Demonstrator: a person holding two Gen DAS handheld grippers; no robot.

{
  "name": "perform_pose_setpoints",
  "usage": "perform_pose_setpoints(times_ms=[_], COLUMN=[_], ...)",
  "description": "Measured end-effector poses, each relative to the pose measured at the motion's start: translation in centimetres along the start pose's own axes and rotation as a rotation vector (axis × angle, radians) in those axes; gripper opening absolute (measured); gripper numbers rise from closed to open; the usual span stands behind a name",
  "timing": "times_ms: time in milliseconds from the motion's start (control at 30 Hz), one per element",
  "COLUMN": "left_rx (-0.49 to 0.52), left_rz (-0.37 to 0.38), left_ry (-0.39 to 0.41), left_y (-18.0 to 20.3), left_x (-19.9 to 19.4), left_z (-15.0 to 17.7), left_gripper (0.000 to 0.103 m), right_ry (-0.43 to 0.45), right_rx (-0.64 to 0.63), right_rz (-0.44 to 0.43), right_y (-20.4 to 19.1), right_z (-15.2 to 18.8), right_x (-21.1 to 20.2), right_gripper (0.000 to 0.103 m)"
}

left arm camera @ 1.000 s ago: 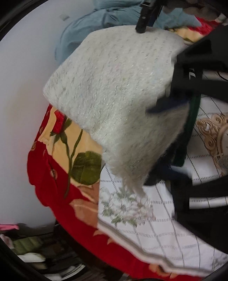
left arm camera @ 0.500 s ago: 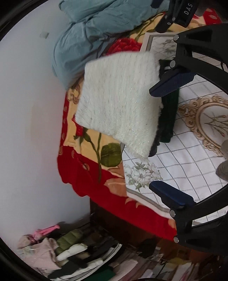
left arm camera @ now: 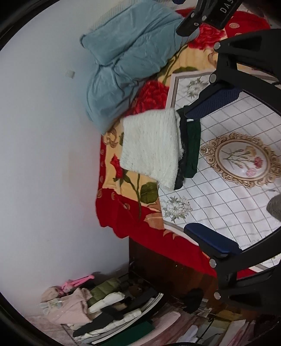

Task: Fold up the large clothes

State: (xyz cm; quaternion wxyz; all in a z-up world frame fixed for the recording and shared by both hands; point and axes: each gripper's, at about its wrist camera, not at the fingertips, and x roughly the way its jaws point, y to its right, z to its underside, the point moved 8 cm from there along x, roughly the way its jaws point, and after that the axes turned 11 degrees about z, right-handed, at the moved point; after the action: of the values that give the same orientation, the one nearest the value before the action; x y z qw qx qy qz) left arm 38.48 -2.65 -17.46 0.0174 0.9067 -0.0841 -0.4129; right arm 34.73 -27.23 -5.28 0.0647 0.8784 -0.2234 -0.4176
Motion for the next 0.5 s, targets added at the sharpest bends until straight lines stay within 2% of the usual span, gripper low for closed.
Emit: perform_pose_setpoints(times_ms=[233, 367, 500], left_rx=[0.002, 0.002, 0.002], left_rz=[0.002, 0.005, 0.007], left_ry=[0.059, 0.092, 0.116], left_y=[1.6, 2.5, 3.1], left_x=[-8.7, -12.0, -14.4], left_z=[0.4, 0.6, 0.9], left_gripper=[0.098, 0.098, 0.098], right_ry=[0.075, 0.127, 0.155], right_rx=[0.019, 0.02, 0.022], right_rz=[-0.023, -0.025, -0.038], right_y=[4.3, 6.5, 7.9], right_z=[1.2, 1.7, 2.0], right_x=[-10.3, -15.2, -18.5], right_gripper=[0.103, 0.103, 0.103])
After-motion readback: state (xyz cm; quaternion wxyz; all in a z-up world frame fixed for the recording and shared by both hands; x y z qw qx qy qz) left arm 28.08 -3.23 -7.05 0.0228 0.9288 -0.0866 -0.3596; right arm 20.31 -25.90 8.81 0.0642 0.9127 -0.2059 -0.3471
